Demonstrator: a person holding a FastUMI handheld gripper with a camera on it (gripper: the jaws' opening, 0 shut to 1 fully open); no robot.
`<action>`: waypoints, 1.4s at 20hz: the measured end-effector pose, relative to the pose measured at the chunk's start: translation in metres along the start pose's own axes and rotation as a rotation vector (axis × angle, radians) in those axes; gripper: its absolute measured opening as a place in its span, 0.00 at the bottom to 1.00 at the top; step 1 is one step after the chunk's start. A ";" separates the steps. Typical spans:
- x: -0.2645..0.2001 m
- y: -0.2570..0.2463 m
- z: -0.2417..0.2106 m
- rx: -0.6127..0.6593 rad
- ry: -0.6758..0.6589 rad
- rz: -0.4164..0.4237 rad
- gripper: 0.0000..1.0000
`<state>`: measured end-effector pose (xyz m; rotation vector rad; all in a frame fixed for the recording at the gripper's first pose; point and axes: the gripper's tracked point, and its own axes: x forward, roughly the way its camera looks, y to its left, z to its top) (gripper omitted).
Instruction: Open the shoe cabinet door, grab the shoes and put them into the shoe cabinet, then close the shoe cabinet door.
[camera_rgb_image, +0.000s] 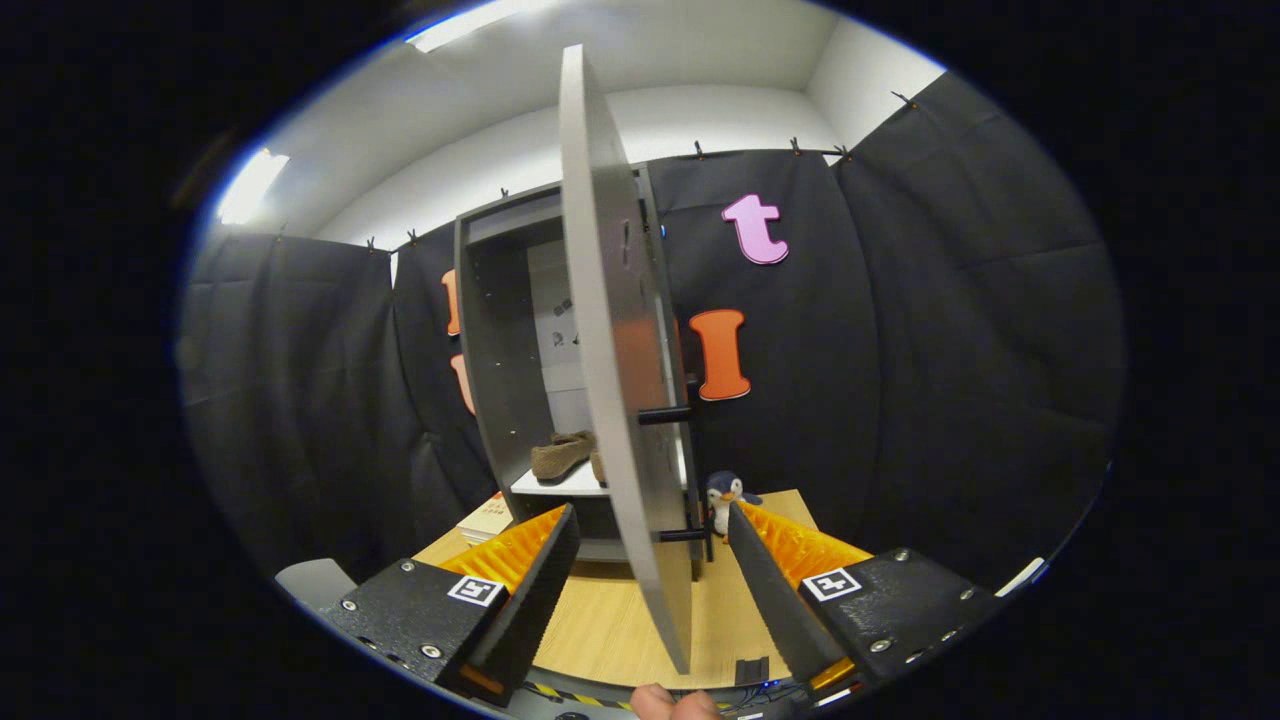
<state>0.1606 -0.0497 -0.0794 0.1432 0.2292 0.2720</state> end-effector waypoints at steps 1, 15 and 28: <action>0.004 -0.010 0.002 -0.001 -0.008 -0.013 0.93; 0.033 -0.017 -0.004 0.025 0.003 -0.034 0.94; 0.056 0.090 -0.025 0.026 0.055 -0.070 0.93</action>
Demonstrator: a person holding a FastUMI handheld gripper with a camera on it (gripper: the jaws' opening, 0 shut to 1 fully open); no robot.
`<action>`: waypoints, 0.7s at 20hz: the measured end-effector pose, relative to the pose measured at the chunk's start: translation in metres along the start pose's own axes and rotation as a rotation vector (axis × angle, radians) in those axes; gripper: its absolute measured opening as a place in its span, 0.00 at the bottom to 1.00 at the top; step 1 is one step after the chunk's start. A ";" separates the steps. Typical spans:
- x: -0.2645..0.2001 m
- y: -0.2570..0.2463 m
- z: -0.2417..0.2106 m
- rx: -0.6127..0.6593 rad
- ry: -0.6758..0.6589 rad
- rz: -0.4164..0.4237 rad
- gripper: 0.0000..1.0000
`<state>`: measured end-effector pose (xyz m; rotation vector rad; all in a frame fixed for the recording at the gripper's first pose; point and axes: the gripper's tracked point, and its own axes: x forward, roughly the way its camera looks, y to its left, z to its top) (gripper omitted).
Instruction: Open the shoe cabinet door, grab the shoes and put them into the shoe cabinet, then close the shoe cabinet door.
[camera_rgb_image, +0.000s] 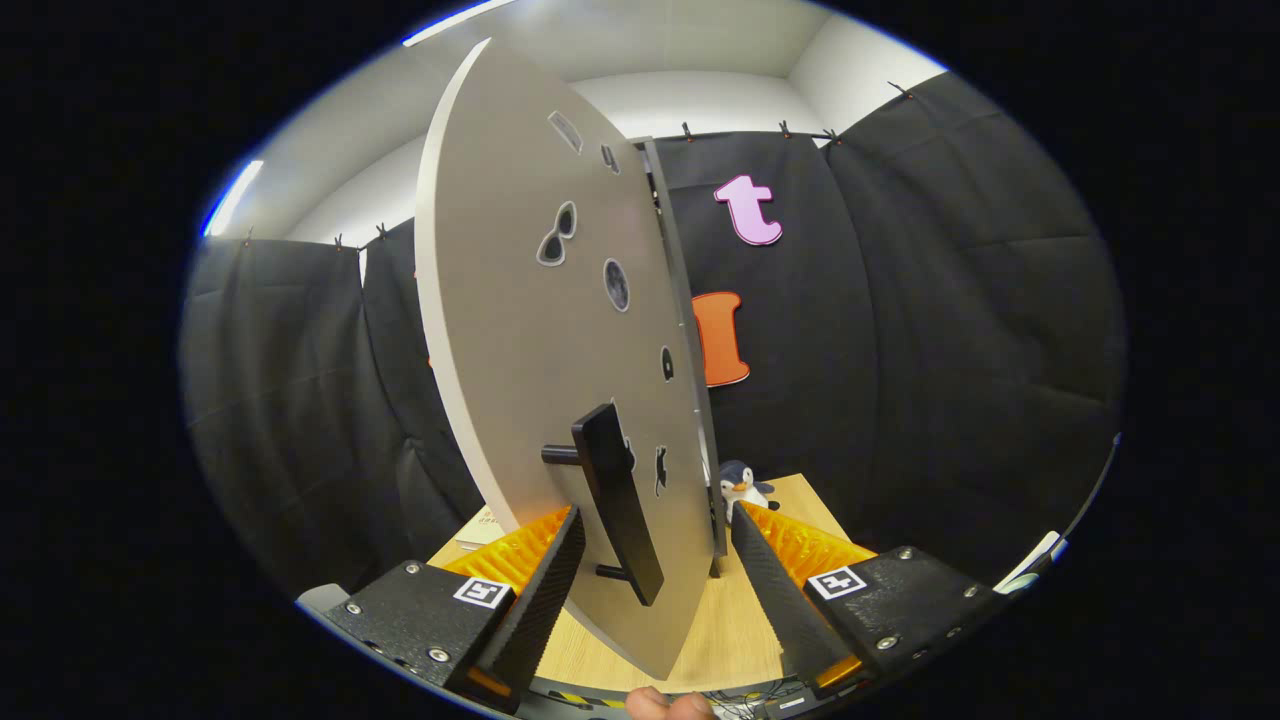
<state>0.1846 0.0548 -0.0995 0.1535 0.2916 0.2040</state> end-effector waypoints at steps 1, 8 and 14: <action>0.004 0.010 -0.001 -0.008 -0.001 -0.004 0.93; 0.045 0.075 -0.015 -0.012 0.013 -0.035 0.93; 0.109 0.139 -0.015 -0.014 0.019 0.036 0.95</action>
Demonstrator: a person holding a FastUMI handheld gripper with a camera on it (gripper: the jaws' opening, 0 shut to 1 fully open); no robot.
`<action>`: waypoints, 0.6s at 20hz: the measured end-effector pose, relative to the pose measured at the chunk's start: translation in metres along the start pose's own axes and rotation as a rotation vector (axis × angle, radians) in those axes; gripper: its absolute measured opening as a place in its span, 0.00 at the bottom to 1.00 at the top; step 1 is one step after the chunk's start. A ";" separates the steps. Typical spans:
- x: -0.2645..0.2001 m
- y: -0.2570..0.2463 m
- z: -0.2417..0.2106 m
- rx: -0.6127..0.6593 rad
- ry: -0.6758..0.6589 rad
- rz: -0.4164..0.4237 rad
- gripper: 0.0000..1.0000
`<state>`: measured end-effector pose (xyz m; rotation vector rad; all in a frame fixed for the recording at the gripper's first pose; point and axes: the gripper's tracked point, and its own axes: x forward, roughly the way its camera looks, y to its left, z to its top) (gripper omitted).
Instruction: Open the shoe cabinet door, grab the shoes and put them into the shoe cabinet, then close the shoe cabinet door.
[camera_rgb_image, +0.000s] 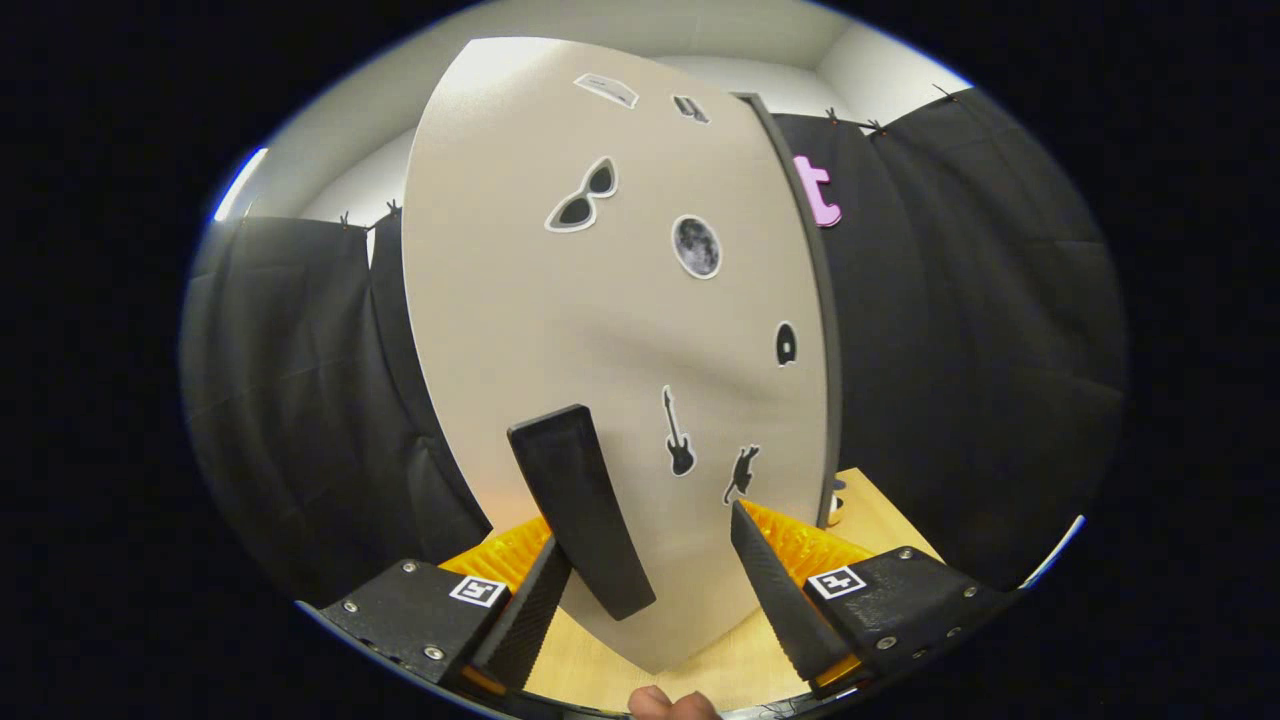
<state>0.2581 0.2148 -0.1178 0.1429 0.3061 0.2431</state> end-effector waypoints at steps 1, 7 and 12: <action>0.008 0.013 0.002 -0.023 -0.006 0.005 0.95; 0.055 0.053 0.002 -0.057 -0.014 0.067 0.95; 0.089 0.067 0.006 -0.051 -0.025 0.129 0.95</action>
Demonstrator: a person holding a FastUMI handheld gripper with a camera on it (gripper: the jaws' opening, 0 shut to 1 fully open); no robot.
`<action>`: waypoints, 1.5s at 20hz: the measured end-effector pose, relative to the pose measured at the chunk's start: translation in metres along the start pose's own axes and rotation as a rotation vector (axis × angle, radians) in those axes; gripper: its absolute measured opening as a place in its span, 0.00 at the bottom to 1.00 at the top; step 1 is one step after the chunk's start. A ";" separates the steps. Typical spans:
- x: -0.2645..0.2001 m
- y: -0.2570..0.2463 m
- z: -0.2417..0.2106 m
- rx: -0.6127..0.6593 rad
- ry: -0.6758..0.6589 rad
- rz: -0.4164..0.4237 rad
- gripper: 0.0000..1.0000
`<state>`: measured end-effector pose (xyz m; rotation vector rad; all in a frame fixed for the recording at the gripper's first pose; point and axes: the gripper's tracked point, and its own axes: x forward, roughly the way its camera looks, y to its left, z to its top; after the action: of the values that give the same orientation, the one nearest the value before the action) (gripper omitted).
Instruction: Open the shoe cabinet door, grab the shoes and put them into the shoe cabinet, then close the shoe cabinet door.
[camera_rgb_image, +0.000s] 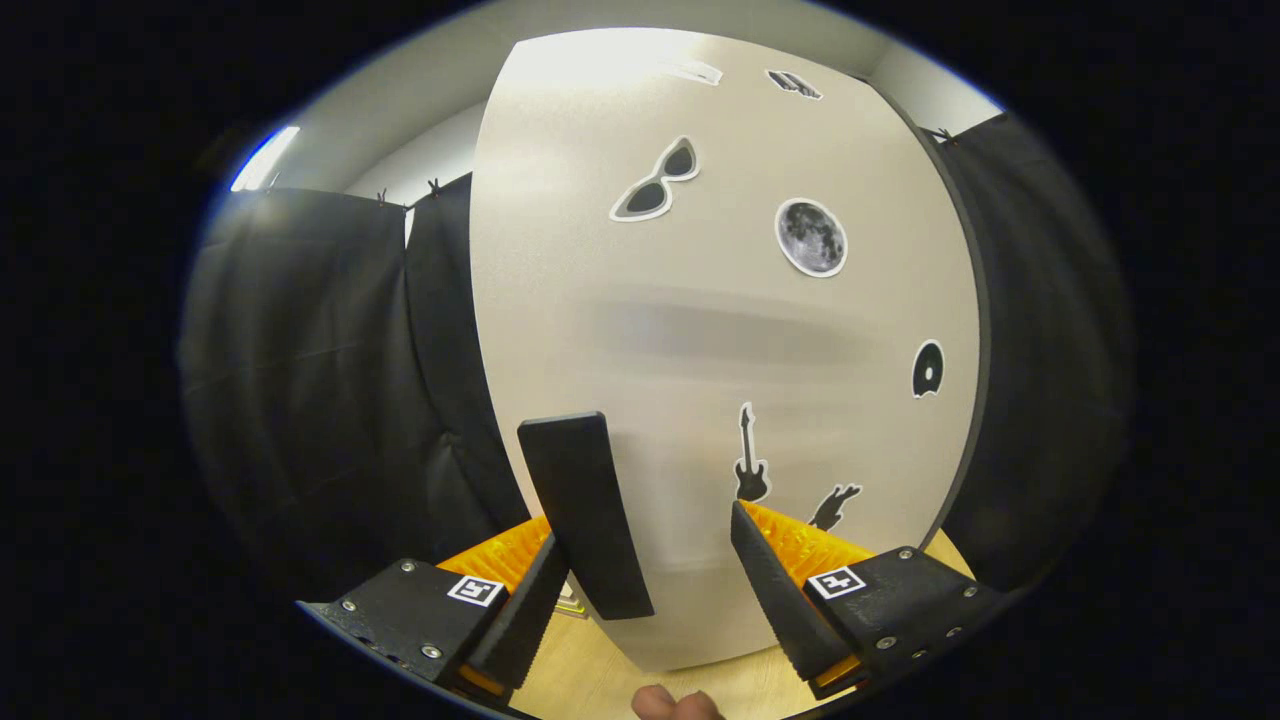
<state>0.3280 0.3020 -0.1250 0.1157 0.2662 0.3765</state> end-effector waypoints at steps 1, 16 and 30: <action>0.006 0.001 0.001 0.002 0.000 0.011 0.95; 0.028 0.010 -0.002 -0.110 -0.025 0.010 0.98; -0.018 0.025 0.011 -0.128 -0.023 0.007 0.98</action>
<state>0.3060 0.3173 -0.1060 -0.0050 0.2187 0.3977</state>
